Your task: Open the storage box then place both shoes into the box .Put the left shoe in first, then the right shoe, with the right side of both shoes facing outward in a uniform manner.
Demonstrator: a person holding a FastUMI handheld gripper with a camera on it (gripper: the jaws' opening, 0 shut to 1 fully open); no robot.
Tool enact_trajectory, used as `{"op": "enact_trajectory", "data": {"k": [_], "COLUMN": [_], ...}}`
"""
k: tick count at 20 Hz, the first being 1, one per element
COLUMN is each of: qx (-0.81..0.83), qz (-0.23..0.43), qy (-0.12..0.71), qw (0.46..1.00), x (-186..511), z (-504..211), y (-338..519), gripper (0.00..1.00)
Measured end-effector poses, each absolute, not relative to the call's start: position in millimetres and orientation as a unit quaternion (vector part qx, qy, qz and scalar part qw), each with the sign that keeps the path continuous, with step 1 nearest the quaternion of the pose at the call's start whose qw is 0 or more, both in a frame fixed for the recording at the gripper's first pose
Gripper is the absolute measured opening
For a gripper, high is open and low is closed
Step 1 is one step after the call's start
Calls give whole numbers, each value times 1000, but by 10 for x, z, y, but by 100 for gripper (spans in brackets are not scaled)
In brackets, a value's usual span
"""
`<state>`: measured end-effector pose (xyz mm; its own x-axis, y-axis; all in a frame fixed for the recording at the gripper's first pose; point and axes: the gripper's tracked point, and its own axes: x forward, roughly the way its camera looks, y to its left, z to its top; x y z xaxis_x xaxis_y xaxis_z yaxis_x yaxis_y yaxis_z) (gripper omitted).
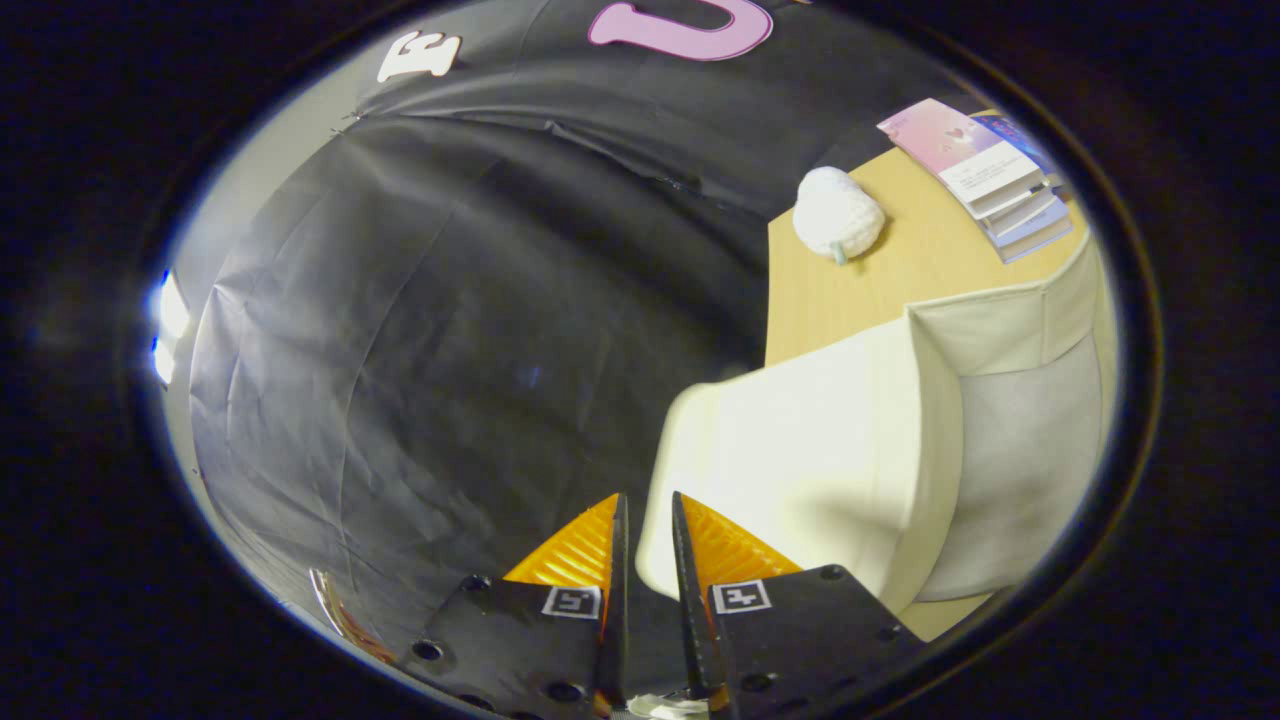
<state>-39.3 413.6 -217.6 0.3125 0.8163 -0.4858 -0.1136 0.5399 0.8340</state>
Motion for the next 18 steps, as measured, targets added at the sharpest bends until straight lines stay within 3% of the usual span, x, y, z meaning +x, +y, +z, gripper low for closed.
{"op": "enact_trajectory", "data": {"k": [8,18], "qx": [329,351], "qz": [274,110], "qy": [454,396], "qw": [782,841], "x": [-26,394], "z": [-2120,-2187], "y": [3344,1394], "gripper": [27,27]}}
